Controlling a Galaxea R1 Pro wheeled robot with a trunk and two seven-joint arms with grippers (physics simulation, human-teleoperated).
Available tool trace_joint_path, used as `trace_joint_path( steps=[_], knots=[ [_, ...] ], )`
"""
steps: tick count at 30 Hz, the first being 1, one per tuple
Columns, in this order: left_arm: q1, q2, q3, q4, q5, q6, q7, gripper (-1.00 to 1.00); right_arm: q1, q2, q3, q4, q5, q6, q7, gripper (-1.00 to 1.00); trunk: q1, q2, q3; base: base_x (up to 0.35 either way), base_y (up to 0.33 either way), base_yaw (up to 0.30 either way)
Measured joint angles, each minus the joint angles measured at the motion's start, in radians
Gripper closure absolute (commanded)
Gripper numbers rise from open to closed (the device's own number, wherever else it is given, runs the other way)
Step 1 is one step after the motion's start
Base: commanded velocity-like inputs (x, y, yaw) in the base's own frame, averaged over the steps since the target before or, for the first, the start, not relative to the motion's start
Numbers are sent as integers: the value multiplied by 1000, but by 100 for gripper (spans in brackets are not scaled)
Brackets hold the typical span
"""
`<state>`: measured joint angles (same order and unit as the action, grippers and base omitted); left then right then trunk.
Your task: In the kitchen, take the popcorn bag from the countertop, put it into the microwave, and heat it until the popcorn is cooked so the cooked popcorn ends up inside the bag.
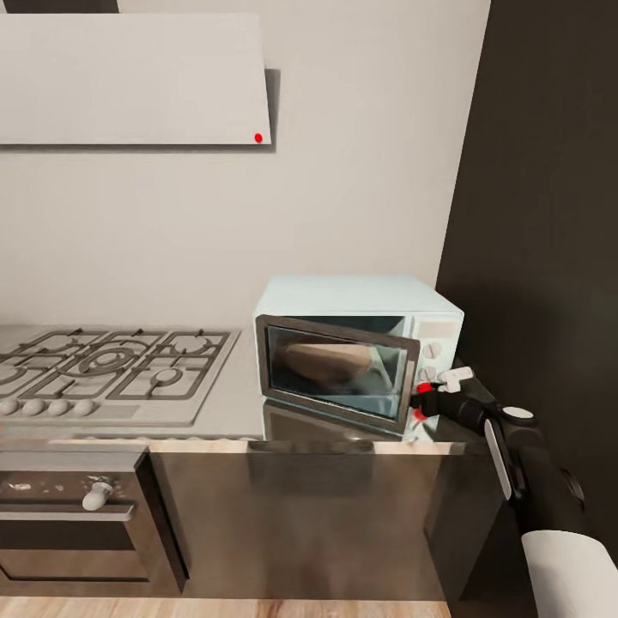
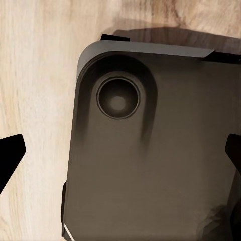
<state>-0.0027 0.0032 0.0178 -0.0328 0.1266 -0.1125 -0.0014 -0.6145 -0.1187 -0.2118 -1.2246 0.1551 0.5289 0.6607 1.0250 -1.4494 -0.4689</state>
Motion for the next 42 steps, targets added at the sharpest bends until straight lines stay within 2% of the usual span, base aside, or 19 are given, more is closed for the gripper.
trace_joint_path(
  steps=[10, 23, 42],
  knots=[
    [0, -1, 0, 2, 0, 1, 0, -100, 0, 3, 10, -3, -15, 5, 41, -100, 0, 0, 0, -27, 4, 0],
    [0, -2, 1, 1, 4, 1, 5, -100, 0, 4, 10, -1, -12, 5, 39, -100, 0, 0, 0, -257, 158, 0],
    [0, -2, 1, 0, 2, -2, 4, -100, 0, 10, 10, -1, -12, 5, 36, -100, 0, 0, 0, -117, 117, 0]
  ],
)
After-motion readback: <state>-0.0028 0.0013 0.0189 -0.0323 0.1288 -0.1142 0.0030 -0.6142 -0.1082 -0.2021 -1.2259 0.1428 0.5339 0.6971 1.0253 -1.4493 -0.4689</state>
